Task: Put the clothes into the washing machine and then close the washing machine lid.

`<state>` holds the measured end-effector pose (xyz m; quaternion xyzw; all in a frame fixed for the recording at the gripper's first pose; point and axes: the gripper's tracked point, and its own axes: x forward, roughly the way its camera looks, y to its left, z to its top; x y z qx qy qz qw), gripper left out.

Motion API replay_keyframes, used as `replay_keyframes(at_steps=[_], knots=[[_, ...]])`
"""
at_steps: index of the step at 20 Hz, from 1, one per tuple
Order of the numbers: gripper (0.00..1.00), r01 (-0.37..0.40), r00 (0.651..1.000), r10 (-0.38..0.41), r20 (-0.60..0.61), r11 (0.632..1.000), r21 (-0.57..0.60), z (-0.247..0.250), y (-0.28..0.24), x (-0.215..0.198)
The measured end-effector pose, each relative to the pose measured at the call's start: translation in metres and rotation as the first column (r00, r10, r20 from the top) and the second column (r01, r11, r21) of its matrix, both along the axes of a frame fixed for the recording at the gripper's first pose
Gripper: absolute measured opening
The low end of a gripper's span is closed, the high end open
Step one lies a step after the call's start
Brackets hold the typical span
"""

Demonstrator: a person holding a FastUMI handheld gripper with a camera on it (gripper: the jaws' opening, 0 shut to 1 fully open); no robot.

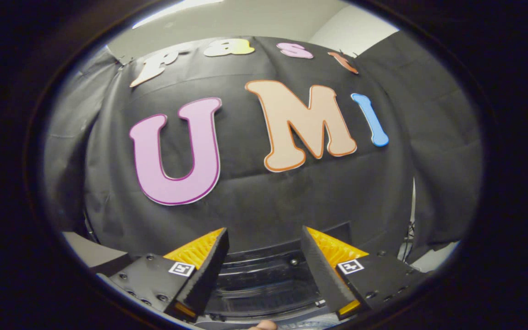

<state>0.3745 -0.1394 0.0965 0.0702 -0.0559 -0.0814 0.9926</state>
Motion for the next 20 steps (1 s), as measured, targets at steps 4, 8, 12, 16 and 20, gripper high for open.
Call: replay_keyframes(at_steps=[4, 8, 12, 16, 20], knots=[[0.98, -0.061, 0.998, 0.061, -0.002, 0.987, -0.149, 0.039, 0.023, 0.033], [0.97, -0.144, 0.96, 0.065, -0.272, 0.949, -0.281, -0.019, 0.043, 0.074], [0.95, -0.171, 0.949, 0.121, -0.292, 0.973, -0.152, -0.051, 0.06, 0.083], [0.94, -0.14, 0.963, 0.094, -0.251, 0.975, -0.173, -0.042, 0.059, 0.077], [0.93, -0.134, 0.968, 0.094, -0.234, 0.978, -0.161, -0.042, 0.057, 0.073]])
